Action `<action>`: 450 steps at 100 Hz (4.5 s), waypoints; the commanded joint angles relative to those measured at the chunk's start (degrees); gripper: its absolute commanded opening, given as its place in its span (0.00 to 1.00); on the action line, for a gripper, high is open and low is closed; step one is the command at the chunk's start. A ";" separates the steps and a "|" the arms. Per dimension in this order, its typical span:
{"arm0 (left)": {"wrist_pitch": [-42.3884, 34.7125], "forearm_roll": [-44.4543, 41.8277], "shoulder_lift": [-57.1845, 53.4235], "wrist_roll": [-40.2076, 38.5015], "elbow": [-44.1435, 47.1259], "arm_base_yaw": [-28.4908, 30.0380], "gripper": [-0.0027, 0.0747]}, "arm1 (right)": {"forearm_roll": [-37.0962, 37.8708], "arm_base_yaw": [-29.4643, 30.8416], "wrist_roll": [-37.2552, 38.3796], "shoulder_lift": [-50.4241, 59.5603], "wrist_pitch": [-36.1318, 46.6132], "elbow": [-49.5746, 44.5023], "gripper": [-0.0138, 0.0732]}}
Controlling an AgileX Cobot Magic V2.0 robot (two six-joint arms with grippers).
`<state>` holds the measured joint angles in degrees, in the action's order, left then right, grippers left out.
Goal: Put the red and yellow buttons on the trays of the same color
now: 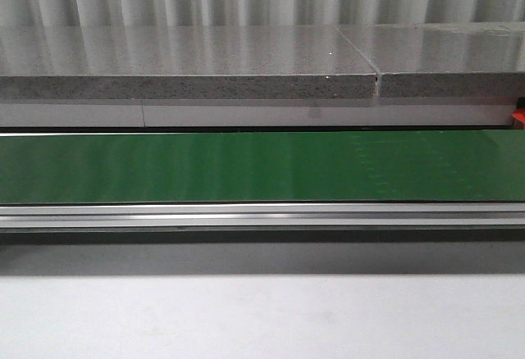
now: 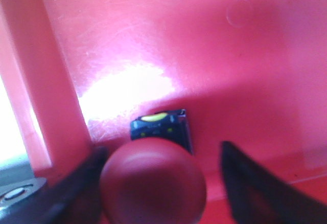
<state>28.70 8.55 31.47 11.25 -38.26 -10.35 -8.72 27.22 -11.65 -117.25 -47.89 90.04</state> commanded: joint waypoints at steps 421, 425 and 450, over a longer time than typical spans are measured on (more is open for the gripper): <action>-3.89 1.00 0.11 -0.42 -1.56 -0.45 0.01 | -5.52 -22.38 -3.29 77.99 10.92 -39.80 0.08; -4.02 1.00 0.11 -0.42 -1.56 -0.45 0.01 | -5.52 -22.38 -3.29 77.99 10.92 -39.80 0.08; -4.24 1.00 0.11 -0.42 -1.56 -0.45 0.01 | -5.52 -22.38 -3.29 77.99 10.92 -39.80 0.08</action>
<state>28.80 8.55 31.47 11.25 -38.26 -10.35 -13.78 4.80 -14.60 -39.48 -40.76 48.82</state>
